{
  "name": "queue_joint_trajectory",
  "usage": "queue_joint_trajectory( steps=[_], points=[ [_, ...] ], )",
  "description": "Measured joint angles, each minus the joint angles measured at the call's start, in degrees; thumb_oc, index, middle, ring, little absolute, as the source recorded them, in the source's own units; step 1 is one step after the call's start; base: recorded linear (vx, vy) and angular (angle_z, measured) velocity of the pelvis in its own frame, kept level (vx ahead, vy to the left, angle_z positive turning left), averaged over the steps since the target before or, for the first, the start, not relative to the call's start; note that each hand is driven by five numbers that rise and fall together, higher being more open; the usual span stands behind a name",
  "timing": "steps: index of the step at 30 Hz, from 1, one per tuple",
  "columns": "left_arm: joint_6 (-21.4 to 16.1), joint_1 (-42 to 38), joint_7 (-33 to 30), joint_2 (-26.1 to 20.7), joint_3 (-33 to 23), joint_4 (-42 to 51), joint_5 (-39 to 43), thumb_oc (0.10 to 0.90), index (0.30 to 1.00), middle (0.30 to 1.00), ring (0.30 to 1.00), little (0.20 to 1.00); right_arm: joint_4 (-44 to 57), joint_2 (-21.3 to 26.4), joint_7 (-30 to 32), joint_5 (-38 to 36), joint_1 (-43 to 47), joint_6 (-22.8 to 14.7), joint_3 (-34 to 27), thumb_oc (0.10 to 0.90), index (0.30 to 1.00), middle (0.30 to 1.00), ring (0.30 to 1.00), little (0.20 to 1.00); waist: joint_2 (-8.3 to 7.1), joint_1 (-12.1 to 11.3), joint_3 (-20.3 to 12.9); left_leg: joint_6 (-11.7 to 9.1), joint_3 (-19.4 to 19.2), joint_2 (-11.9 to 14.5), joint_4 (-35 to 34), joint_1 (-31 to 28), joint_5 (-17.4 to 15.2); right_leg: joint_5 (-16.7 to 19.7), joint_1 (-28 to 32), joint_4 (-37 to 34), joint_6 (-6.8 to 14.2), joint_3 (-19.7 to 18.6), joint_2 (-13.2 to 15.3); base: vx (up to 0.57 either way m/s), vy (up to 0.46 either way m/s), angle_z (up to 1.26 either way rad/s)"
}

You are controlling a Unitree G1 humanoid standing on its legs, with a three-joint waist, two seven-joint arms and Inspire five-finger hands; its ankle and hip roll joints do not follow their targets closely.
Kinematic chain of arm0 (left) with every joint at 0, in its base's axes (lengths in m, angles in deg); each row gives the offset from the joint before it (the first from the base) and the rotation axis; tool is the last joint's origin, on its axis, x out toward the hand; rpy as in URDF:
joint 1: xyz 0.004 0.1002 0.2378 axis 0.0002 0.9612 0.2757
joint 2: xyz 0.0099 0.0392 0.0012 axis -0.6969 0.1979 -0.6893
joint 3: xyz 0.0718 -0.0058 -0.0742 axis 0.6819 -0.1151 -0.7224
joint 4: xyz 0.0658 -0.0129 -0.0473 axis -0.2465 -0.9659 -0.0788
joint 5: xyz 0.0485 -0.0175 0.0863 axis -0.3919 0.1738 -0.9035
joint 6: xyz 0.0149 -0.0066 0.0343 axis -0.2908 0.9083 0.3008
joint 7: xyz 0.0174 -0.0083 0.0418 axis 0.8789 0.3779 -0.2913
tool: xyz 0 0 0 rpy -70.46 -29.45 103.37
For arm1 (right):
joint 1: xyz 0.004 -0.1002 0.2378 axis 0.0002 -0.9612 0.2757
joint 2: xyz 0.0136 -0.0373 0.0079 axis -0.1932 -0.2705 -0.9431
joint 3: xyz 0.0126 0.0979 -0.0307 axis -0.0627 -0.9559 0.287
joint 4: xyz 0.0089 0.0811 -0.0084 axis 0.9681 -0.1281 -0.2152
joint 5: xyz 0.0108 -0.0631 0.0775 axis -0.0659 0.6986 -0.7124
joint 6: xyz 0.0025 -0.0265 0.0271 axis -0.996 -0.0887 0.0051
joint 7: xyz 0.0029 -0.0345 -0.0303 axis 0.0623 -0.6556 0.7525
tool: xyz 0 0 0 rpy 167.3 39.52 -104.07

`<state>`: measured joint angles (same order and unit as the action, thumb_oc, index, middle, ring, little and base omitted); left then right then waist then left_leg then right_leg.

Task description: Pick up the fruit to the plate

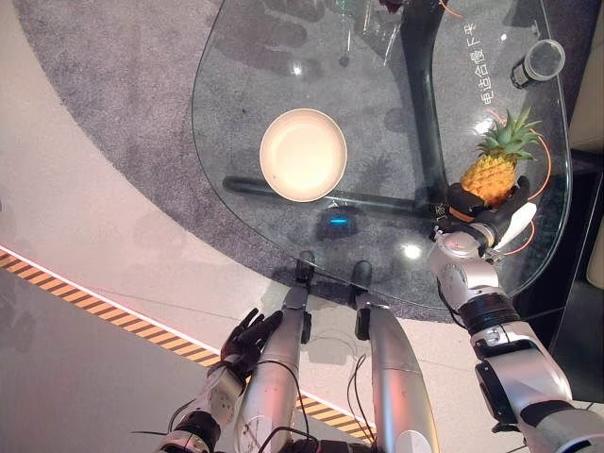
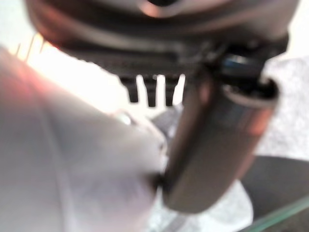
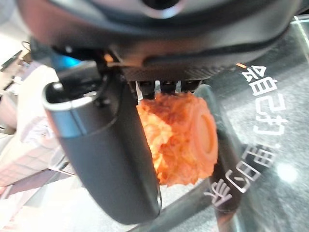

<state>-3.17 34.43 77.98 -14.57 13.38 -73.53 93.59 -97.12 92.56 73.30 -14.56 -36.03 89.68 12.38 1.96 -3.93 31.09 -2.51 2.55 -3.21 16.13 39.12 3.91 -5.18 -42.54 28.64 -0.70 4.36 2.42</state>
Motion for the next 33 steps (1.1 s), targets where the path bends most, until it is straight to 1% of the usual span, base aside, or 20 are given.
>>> queue_joint_trajectory(
  steps=[3, 8, 9, 10, 11, 12, 22, 33],
  points=[
    [0.0, 0.0, 0.0, 0.0, 0.0, 0.0, 0.1, 0.8, 0.9, 0.9, 0.9, 0.9, -0.8, 0.3, -1.0, -2.5, 0.5, -1.1, -0.1, 0.8, 0.9, 0.9, 0.9, 0.9, -0.01, 0.1, 0.0, 0.1, 0.1, -0.1, 0.0, 0.0, 0.1, 0.0, 0.0, 0.1, 0.0, 0.0, 0.0, 0.0, 0.0, 0.0],
    [0.0, 0.0, 0.0, 0.0, -0.1, 0.0, 0.1, 0.8, 0.9, 0.9, 0.9, 0.9, -1.1, 1.2, -4.6, -6.5, 0.5, -3.3, -0.4, 0.8, 0.9, 0.9, 0.9, 0.9, -0.02, 0.6, 0.0, 0.0, 0.2, -0.1, 0.0, 0.0, 0.5, 0.2, 0.1, 0.1, 0.0, 0.1, 0.0, 0.0, 0.0, 0.0],
    [0.0, 0.0, 0.0, 0.0, -0.1, 0.0, 0.1, 0.8, 0.9, 0.9, 0.9, 0.9, -1.2, 1.2, -5.3, -6.8, 0.5, -3.7, -0.4, 0.756, 0.862, 0.862, 0.862, 0.856, -0.01, 0.8, 0.0, 0.0, 0.2, -0.1, 0.0, 0.0, 0.6, 0.2, 0.1, 0.1, 0.0, 0.2, 0.0, 0.0, 0.0, 0.0],
    [0.0, 0.0, 0.0, 0.0, -0.1, 0.1, 0.1, 0.8, 0.9, 0.9, 0.9, 0.9, -1.2, 1.2, -5.9, -6.8, 0.5, -3.7, -0.4, 0.41, 0.566, 0.566, 0.566, 0.51, -0.01, 0.9, 0.0, -0.1, 0.3, -0.1, 0.0, -0.1, 0.6, 0.3, 0.1, 0.1, 0.1, 0.2, 0.0, 0.0, 0.0, 0.0],
    [0.0, 0.0, 0.0, 0.0, -0.1, 0.2, 0.1, 0.8, 0.9, 0.9, 0.9, 0.9, -1.2, 1.2, -6.2, -6.8, 0.5, -3.7, -0.4, 0.155, 0.347, 0.347, 0.347, 0.255, -0.01, 0.9, 0.0, -0.2, 0.3, -0.1, 0.0, -0.1, 0.7, 0.3, 0.0, 0.0, 0.1, 0.2, -0.1, 0.0, 0.0, 0.0],
    [0.0, 0.0, 0.0, 0.0, -0.2, 0.3, 0.2, 0.8, 0.9, 0.9, 0.9, 0.9, -1.2, 1.2, -6.4, -6.9, 0.5, -3.6, -0.4, 0.1, 0.3, 0.3, 0.3, 0.2, -0.01, 0.9, 0.0, -0.3, 0.3, -0.1, 0.0, -0.1, 0.6, 0.2, 0.0, 0.0, 0.1, 0.2, -0.1, 0.0, 0.0, 0.0],
    [-0.1, 0.0, 0.3, 0.1, -0.3, 0.3, 0.3, 0.8, 0.9, 0.9, 0.9, 0.9, -2.6, 2.9, -9.2, -7.0, 1.4, -1.2, -0.4, 0.1, 0.3, 0.3, 0.3, 0.2, -0.01, 0.8, 0.0, -0.4, 1.2, 0.0, -0.1, 0.1, 0.6, 0.1, -0.2, 0.0, -0.2, 0.8, -0.2, 0.0, 0.001, 0.01],
    [-0.2, 0.0, 0.5, 0.1, -0.4, 0.3, 0.3, 0.8, 0.9, 0.9, 0.9, 0.9, -4.1, 4.9, -13.7, -9.8, 1.6, -0.6, -0.5, 0.1, 0.3, 0.3, 0.3, 0.2, -0.01, 0.8, 0.0, -0.4, 1.3, 0.0, 0.0, -0.2, 0.6, 0.2, 0.2, 0.1, -0.3, 1.1, -0.2, 0.0, 0.0, 0.0]
  ],
)
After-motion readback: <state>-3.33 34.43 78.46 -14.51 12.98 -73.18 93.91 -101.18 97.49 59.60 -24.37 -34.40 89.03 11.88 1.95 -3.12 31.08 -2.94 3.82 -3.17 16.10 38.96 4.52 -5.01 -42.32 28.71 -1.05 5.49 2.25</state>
